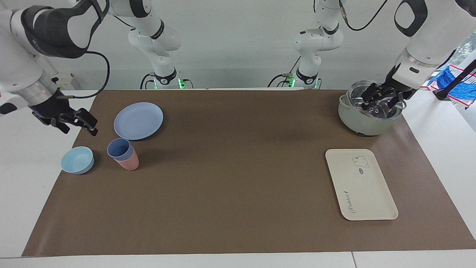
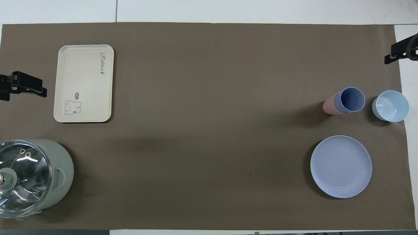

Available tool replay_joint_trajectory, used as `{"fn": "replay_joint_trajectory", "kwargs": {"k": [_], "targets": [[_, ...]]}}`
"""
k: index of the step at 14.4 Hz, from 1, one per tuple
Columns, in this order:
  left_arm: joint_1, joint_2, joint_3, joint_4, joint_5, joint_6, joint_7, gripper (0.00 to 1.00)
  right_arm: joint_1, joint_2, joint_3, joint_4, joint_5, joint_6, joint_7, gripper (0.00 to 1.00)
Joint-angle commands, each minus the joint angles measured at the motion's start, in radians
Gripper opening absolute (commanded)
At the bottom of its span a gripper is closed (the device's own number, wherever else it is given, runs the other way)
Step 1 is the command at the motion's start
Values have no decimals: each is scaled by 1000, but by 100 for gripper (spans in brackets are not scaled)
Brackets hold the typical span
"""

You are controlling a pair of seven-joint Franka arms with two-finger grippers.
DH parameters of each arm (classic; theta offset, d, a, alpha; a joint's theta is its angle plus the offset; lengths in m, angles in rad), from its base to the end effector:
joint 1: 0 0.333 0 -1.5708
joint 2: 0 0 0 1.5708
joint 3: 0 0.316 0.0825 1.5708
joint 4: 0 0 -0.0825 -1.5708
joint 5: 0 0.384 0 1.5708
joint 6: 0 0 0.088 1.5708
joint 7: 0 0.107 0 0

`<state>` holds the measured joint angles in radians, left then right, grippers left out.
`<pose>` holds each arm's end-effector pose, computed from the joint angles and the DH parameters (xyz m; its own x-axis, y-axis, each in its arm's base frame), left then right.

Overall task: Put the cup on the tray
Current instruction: 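Move the right gripper toward the nested pink and blue cups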

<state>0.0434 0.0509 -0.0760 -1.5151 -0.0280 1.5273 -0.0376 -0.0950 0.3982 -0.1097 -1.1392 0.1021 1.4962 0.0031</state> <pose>0.5655 -0.0204 0.6185 0.9992 0.0037 -0.0397 0.0049 -0.9995 0.0304 0.6542 -0.1076 0.5783 0.9806 -0.1920 -0.0391 -0.1941 -0.9792 -0.0594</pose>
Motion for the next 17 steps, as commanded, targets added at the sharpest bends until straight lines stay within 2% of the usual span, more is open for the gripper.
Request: {"fn": "replay_joint_trajectory", "kwargs": {"k": [1,4,7,11,17], "targets": [[-2,-32,2,-39,13,10,-11,100,-45,129,16,151,57,-16,41,100],[-2,-32,2,-39,13,10,-10,100,-74,255,18,206,125,6,103,100],[-2,-32,2,-39,13,10,-11,100,-115,344,22,213,191,19,147,100],[-2,-32,2,-39,13,11,-10,100,-121,360,22,197,225,7,218,100],[-2,-32,2,-39,13,10,-11,100,-150,350,21,43,275,18,255,100]]}}
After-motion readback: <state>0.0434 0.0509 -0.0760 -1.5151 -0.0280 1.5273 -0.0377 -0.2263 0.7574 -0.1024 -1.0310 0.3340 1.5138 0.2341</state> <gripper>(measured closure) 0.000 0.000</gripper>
